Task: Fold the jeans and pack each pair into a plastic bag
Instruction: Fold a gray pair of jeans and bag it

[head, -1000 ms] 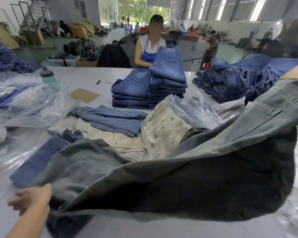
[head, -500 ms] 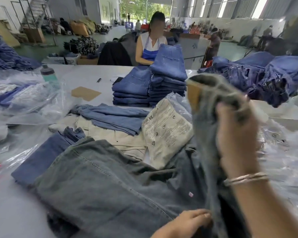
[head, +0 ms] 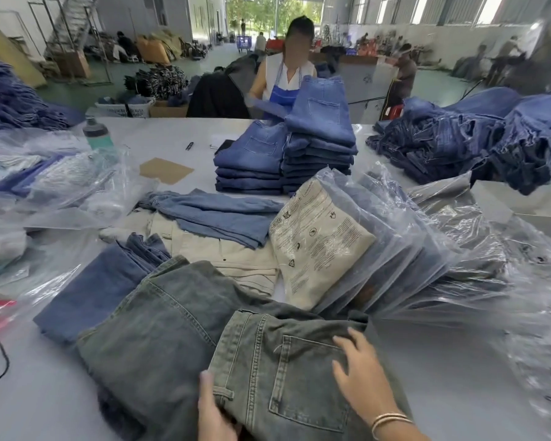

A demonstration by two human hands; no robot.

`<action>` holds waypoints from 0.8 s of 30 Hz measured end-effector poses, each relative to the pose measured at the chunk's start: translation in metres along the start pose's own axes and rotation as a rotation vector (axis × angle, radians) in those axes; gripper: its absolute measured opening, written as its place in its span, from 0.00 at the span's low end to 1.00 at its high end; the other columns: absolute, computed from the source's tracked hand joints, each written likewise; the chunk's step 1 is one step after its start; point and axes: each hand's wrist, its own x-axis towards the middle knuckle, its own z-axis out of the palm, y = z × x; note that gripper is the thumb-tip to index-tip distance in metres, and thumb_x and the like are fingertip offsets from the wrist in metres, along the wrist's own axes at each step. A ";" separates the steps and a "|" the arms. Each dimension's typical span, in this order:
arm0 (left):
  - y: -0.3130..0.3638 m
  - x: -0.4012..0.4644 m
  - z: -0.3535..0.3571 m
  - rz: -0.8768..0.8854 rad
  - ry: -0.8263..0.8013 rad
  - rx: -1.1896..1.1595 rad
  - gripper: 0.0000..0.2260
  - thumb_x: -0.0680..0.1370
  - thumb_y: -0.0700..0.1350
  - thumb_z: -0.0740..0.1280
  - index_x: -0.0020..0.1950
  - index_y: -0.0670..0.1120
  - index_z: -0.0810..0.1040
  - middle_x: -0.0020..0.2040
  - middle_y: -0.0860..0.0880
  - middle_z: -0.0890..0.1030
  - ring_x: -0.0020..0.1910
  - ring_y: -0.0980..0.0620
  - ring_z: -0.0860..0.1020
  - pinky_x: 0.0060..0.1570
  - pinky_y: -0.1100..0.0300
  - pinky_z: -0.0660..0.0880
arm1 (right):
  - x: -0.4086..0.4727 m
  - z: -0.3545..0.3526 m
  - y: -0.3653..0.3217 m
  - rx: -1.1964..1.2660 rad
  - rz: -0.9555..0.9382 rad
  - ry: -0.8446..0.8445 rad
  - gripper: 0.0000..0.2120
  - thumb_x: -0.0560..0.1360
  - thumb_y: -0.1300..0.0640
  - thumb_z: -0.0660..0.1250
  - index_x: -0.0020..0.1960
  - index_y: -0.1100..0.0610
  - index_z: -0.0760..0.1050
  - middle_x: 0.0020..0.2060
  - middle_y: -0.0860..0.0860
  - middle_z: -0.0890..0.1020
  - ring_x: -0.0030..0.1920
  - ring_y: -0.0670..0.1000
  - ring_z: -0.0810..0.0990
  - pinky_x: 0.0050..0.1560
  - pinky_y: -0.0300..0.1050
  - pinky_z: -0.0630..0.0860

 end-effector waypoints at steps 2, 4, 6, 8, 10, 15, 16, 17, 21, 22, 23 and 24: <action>-0.058 -0.016 0.036 -0.033 0.003 0.264 0.31 0.73 0.39 0.73 0.72 0.41 0.62 0.67 0.38 0.73 0.64 0.41 0.74 0.67 0.41 0.68 | 0.014 -0.004 0.012 -0.151 0.014 0.068 0.26 0.76 0.45 0.63 0.72 0.47 0.64 0.75 0.47 0.61 0.75 0.49 0.56 0.72 0.47 0.55; -0.055 -0.023 0.051 -0.104 -0.060 0.289 0.32 0.72 0.28 0.69 0.72 0.40 0.60 0.67 0.36 0.72 0.64 0.38 0.73 0.67 0.39 0.67 | 0.030 -0.009 0.023 -0.296 0.058 -0.065 0.30 0.76 0.38 0.58 0.75 0.46 0.58 0.75 0.44 0.59 0.76 0.49 0.52 0.73 0.51 0.49; -0.055 -0.032 0.046 -0.074 -0.099 0.258 0.27 0.72 0.24 0.63 0.70 0.40 0.66 0.63 0.35 0.75 0.62 0.36 0.74 0.64 0.38 0.69 | 0.046 -0.020 0.028 -0.380 0.096 -0.251 0.29 0.74 0.32 0.56 0.70 0.44 0.64 0.70 0.46 0.68 0.73 0.51 0.58 0.70 0.55 0.51; -0.044 -0.032 0.040 -0.116 -0.163 0.180 0.23 0.72 0.26 0.61 0.66 0.39 0.72 0.57 0.35 0.79 0.56 0.36 0.77 0.55 0.42 0.75 | 0.058 -0.039 0.032 -0.427 0.106 -0.402 0.19 0.70 0.29 0.58 0.48 0.41 0.74 0.56 0.46 0.78 0.65 0.50 0.67 0.62 0.53 0.56; -0.030 -0.040 0.035 -0.140 -0.225 0.127 0.19 0.72 0.28 0.60 0.63 0.35 0.74 0.48 0.36 0.82 0.48 0.39 0.80 0.43 0.50 0.80 | 0.065 -0.062 0.039 -0.264 0.106 -0.484 0.23 0.63 0.26 0.62 0.33 0.46 0.73 0.38 0.41 0.80 0.51 0.43 0.74 0.51 0.46 0.58; -0.037 -0.035 0.028 -0.082 -0.095 0.438 0.25 0.73 0.24 0.64 0.69 0.32 0.68 0.60 0.32 0.76 0.50 0.42 0.79 0.50 0.54 0.74 | 0.055 -0.078 0.057 -0.257 0.167 -0.429 0.23 0.65 0.23 0.57 0.43 0.40 0.78 0.45 0.41 0.78 0.59 0.45 0.71 0.59 0.49 0.59; -0.046 -0.038 0.028 -0.083 -0.060 0.537 0.26 0.71 0.24 0.67 0.68 0.30 0.67 0.62 0.31 0.75 0.55 0.39 0.77 0.53 0.53 0.72 | 0.049 -0.071 0.059 -0.442 0.180 -0.437 0.24 0.69 0.26 0.56 0.53 0.40 0.76 0.55 0.44 0.76 0.65 0.49 0.66 0.64 0.54 0.57; -0.052 -0.044 0.029 -0.081 -0.023 0.610 0.27 0.69 0.25 0.70 0.67 0.29 0.68 0.62 0.32 0.75 0.59 0.38 0.76 0.55 0.51 0.72 | 0.042 -0.062 0.056 -0.573 0.165 -0.406 0.26 0.71 0.29 0.55 0.61 0.43 0.73 0.61 0.47 0.72 0.68 0.52 0.63 0.66 0.57 0.56; -0.052 -0.049 0.037 0.275 0.123 0.899 0.38 0.62 0.30 0.77 0.70 0.32 0.67 0.65 0.30 0.71 0.66 0.36 0.70 0.68 0.47 0.62 | 0.013 -0.024 0.013 -0.419 -0.151 -0.017 0.25 0.59 0.38 0.74 0.53 0.46 0.78 0.56 0.50 0.79 0.58 0.52 0.78 0.56 0.57 0.73; -0.045 -0.045 0.037 0.410 0.144 0.958 0.37 0.62 0.30 0.77 0.70 0.32 0.68 0.65 0.29 0.70 0.67 0.34 0.67 0.68 0.45 0.61 | 0.004 -0.014 -0.005 -0.346 -0.240 -0.021 0.26 0.55 0.37 0.76 0.50 0.45 0.80 0.56 0.51 0.80 0.57 0.52 0.80 0.53 0.56 0.76; -0.035 -0.039 0.038 0.531 0.162 0.992 0.35 0.63 0.30 0.77 0.69 0.32 0.69 0.67 0.29 0.68 0.68 0.33 0.66 0.68 0.43 0.59 | -0.005 0.001 -0.021 -0.322 -0.327 -0.081 0.29 0.55 0.35 0.74 0.54 0.43 0.79 0.62 0.54 0.78 0.62 0.54 0.78 0.56 0.58 0.75; -0.022 -0.032 0.038 0.623 0.193 1.009 0.34 0.64 0.30 0.76 0.68 0.33 0.70 0.68 0.29 0.65 0.69 0.32 0.64 0.68 0.42 0.58 | -0.013 0.018 -0.030 -0.293 -0.376 -0.234 0.31 0.61 0.34 0.70 0.62 0.41 0.74 0.71 0.56 0.68 0.70 0.56 0.68 0.63 0.62 0.68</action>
